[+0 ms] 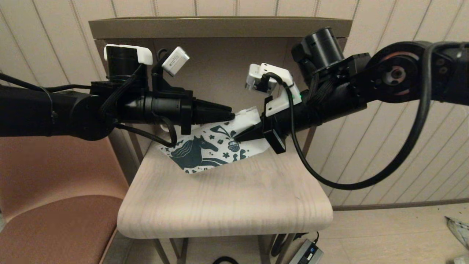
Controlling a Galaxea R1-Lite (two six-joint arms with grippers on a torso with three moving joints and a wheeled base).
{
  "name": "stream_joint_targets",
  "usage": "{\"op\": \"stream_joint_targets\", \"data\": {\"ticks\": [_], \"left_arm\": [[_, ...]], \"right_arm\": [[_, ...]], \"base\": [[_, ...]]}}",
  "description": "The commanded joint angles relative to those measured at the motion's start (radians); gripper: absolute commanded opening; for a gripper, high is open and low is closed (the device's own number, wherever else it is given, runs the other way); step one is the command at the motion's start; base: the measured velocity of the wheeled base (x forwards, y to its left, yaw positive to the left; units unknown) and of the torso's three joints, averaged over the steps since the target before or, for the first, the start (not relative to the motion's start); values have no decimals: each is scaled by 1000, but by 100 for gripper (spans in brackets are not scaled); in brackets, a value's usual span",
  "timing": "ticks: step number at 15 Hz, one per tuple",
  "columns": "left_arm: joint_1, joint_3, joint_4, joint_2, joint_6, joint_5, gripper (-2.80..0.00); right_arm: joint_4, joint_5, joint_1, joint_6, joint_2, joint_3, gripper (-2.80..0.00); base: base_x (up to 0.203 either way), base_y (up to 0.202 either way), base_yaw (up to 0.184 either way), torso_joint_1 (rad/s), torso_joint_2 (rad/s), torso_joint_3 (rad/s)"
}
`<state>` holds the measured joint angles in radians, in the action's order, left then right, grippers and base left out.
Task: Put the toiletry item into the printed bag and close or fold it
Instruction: Hand it to the other hand
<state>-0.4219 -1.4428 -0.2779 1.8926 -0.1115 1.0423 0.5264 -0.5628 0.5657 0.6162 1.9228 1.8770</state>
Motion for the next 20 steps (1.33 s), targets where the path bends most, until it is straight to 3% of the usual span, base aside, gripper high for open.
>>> {"op": "stream_joint_targets", "data": {"ticks": [1,17,18,20], "left_arm": [[-3,1,-4,2,-2,10,0],[-5,6,-9,-1,0,19,0],[-5,7,-9,-1,-2,18,-280],[-5,12,-15,-2,-2,18,-280]], "right_arm": [[1,-3,2,4,4,-1,-280],[-5,-11,20,-6,33,10,-280],[-5,-11,19,-6,35,10,-280],[-6,-11,20,-6,35,10,-280]], "base": [[0,0,0,0,0,0],[0,0,0,0,0,0],[0,0,0,0,0,0],[0,0,0,0,0,0]]}}
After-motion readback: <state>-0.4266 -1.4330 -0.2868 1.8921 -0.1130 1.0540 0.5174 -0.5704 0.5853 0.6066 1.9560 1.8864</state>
